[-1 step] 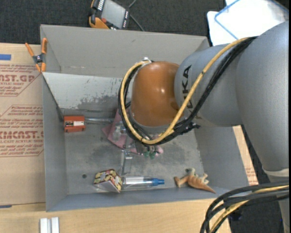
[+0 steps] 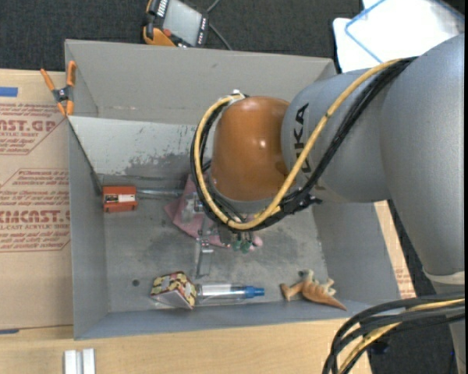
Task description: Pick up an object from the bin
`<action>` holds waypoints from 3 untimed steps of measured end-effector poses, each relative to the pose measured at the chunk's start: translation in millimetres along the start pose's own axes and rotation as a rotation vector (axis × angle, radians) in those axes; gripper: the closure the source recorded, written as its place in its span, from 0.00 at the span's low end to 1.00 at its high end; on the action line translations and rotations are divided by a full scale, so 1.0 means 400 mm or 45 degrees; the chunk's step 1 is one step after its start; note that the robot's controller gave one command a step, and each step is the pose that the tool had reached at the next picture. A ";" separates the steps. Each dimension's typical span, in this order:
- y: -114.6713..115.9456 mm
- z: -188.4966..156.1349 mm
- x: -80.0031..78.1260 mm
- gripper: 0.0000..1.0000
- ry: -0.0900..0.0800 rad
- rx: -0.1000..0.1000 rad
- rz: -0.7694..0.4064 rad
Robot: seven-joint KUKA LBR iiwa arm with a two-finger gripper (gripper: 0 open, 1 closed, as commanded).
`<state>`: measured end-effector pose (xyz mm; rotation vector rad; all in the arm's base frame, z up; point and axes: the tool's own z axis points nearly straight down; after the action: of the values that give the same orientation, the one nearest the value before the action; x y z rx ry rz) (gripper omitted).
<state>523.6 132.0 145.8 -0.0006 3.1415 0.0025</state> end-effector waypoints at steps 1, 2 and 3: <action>0.092 0.167 0.062 0.00 0.001 -0.001 -0.804; 0.118 0.029 0.106 0.00 -0.001 -0.001 -0.389; 0.142 0.113 0.089 0.00 0.009 -0.004 -1.082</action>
Offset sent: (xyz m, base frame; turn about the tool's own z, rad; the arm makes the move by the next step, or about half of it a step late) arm -0.0428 0.0468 -0.0085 -0.3049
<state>487.9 189.1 100.6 -1.2981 2.8679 0.0076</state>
